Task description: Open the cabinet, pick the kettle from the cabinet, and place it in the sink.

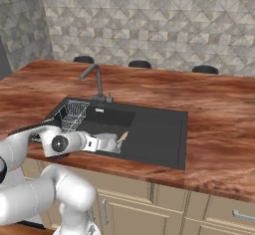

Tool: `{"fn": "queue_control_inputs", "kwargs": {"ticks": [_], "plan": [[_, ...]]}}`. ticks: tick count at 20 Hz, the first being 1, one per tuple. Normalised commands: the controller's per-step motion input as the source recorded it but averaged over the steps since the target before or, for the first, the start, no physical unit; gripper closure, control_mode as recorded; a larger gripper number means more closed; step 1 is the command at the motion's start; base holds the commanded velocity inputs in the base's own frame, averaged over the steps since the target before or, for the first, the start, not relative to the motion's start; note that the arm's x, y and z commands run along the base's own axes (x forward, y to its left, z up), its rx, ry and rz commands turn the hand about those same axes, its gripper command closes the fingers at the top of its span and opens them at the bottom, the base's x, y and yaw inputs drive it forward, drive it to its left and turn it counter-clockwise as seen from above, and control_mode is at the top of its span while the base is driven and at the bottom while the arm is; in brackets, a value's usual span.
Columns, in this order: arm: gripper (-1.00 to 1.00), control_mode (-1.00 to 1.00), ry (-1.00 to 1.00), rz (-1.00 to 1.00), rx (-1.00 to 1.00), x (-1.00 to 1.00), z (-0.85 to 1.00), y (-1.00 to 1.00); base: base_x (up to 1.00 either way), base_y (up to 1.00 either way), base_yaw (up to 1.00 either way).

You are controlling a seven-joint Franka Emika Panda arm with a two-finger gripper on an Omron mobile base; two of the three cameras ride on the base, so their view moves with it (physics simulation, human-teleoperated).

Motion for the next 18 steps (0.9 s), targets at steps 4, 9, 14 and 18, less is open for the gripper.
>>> {"fn": "queue_control_inputs", "kwargs": {"ticks": [4,9,14,18], "plan": [[1.0,-1.0,0.06,0.01,0.32,-0.26,0.44,0.03,0.0,0.0,0.0],[1.0,-1.0,0.17,0.04,0.3,-0.18,0.5,0.03,0.0,0.0,0.0],[1.0,-1.0,0.28,0.04,0.26,-0.2,0.49,0.01,0.0,0.0,0.0],[1.0,-1.0,0.37,0.06,0.18,-0.18,0.5,0.0,0.0,0.0,0.0]]}}
